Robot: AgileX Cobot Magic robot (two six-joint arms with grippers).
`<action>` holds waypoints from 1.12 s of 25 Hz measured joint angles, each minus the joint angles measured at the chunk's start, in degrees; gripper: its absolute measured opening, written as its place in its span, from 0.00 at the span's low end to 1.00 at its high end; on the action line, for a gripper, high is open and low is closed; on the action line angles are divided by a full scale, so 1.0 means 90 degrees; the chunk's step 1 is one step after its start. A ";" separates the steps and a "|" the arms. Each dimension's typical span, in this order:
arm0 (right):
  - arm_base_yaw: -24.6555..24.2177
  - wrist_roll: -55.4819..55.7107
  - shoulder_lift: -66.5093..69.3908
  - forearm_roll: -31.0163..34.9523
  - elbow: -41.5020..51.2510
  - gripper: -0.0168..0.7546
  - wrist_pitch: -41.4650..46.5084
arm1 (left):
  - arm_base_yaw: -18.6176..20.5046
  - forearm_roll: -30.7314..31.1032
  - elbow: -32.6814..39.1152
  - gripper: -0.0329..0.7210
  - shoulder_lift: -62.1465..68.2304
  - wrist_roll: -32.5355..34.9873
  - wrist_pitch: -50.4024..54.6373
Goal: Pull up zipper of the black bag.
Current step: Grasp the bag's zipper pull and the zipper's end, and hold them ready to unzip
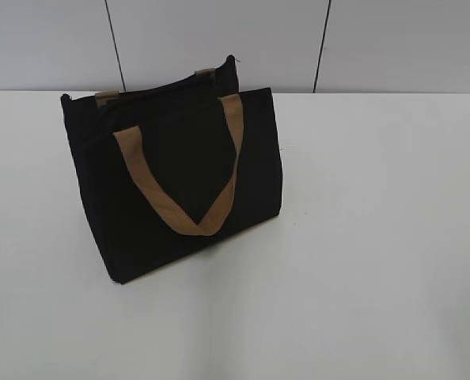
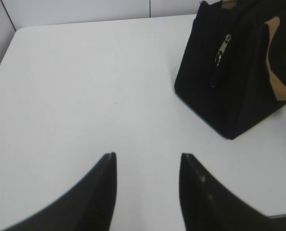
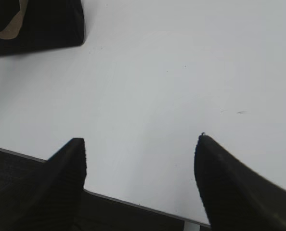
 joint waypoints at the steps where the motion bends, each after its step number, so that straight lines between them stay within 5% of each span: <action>1: 0.0000 0.0000 0.0000 0.0000 0.0000 0.71 0.0000 | 0.0000 0.0000 0.0000 0.47 0.0000 0.0000 0.0000; 28: 0.0000 -0.0006 0.0000 0.0000 0.0000 0.71 0.0000 | 0.0000 0.0021 0.0000 0.40 0.0000 0.0000 0.0000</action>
